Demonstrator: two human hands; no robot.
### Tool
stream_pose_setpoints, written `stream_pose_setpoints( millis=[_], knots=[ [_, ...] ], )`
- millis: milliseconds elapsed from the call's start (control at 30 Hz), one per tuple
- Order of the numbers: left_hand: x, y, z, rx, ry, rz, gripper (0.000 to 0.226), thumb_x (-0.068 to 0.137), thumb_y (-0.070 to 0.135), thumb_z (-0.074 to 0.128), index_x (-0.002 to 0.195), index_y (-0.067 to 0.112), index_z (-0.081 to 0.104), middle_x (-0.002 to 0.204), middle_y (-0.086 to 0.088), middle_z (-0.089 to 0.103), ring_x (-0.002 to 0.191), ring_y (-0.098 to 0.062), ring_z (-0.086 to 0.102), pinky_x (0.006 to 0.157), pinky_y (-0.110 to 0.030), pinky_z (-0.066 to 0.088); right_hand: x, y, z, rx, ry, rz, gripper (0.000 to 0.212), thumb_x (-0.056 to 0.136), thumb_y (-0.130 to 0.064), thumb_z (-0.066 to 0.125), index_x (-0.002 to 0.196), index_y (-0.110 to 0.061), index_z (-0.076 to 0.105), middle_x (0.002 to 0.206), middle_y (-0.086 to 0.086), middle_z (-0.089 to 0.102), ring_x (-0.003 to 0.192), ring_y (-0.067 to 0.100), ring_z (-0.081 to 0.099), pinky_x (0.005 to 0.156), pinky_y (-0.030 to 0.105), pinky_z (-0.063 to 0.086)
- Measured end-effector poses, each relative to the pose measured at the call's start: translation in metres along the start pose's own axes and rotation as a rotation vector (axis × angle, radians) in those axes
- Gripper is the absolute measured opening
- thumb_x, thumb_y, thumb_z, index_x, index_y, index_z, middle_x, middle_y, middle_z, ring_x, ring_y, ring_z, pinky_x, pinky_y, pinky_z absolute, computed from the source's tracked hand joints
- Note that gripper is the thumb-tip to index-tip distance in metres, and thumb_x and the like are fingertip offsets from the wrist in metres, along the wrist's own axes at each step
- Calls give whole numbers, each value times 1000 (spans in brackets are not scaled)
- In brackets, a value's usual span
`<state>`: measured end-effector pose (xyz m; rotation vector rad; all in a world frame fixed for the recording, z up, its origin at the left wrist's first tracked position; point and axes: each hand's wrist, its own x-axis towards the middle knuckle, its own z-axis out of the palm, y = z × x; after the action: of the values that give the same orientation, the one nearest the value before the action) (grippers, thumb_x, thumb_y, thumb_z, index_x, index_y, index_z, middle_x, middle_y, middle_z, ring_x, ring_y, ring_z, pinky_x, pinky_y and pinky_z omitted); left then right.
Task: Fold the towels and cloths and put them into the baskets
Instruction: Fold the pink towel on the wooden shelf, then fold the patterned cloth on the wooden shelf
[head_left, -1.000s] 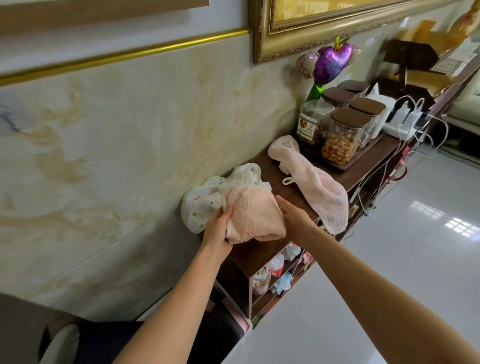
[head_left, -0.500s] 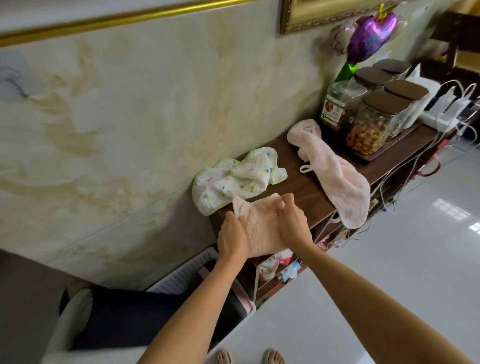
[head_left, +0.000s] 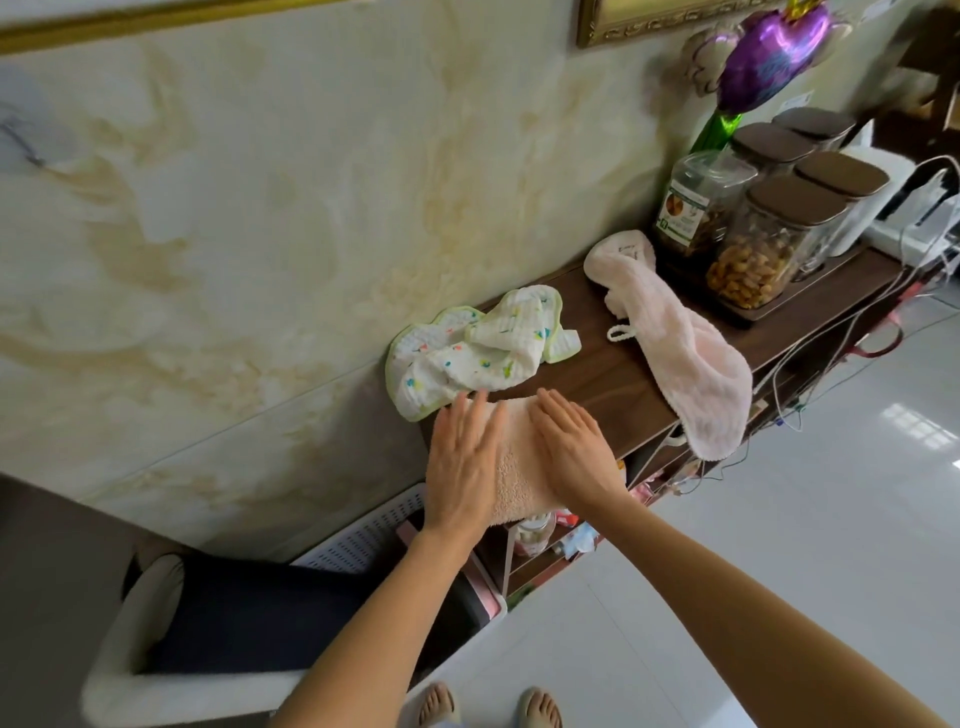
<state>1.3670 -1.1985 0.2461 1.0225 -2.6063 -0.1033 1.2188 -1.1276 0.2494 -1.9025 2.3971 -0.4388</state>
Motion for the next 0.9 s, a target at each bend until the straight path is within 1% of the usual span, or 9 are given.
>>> stream_pose_setpoints(
  millis=[67,167,400,467,500,567,600,700,900],
  knots=[
    [-2,-6,2,34,-183,122,53,103,38,21,150,18,29,158,-5,22,148,-26,15,120,-46,14,-3,-1,3,68,-127,44,64,99,-49,13,152,-13,11,156,-2,-3,148,16,-4,118,30,-5],
    [-6,-10,7,26,-326,67,72,91,54,-12,154,20,-2,159,2,-12,147,-18,-14,119,-37,-10,2,4,6,23,-201,51,68,96,-56,6,152,-19,-6,155,-6,-17,144,10,-18,116,27,-14],
    [-1,-9,12,5,-337,-19,65,95,53,-2,150,20,-11,157,2,-17,146,-16,-17,119,-37,-8,21,12,5,27,-301,27,70,93,-57,1,152,-21,-10,158,-5,-17,144,9,-20,118,30,-12],
    [1,-8,4,-81,-342,-15,62,99,48,11,153,18,3,160,3,-6,148,-15,-9,122,-39,0,21,15,1,62,-311,16,73,90,-59,0,153,-21,-5,159,-5,-12,145,9,-16,118,30,-12],
    [3,-9,-4,-155,-292,-18,57,102,43,21,152,16,19,160,2,12,149,-15,5,121,-40,11,21,16,-4,88,-275,16,73,91,-58,2,154,-21,3,160,-4,-4,146,9,-10,118,30,-11],
    [14,-15,-22,-260,-117,-58,40,101,30,40,136,12,50,139,-2,51,132,-17,42,109,-36,36,27,18,-19,147,-116,39,57,100,-46,22,148,-18,32,157,-1,25,146,13,15,120,30,0],
    [22,-19,-32,-275,-65,-108,33,100,26,45,127,12,57,126,-3,60,120,-18,52,99,-34,44,32,19,-27,175,-22,62,45,101,-37,34,140,-17,45,147,0,42,140,16,32,119,32,13],
    [47,-31,-52,-302,-98,-247,29,99,23,46,122,12,60,116,-4,64,107,-21,59,83,-39,50,59,17,-50,228,145,109,28,97,-21,47,121,-14,59,118,3,62,111,23,54,98,34,39],
    [87,-67,-65,-294,-224,-337,36,97,22,47,132,15,53,135,-5,56,121,-24,53,96,-36,45,134,8,-71,90,-46,37,35,94,-8,41,125,-12,57,131,8,56,122,27,49,97,37,42]
  ],
)
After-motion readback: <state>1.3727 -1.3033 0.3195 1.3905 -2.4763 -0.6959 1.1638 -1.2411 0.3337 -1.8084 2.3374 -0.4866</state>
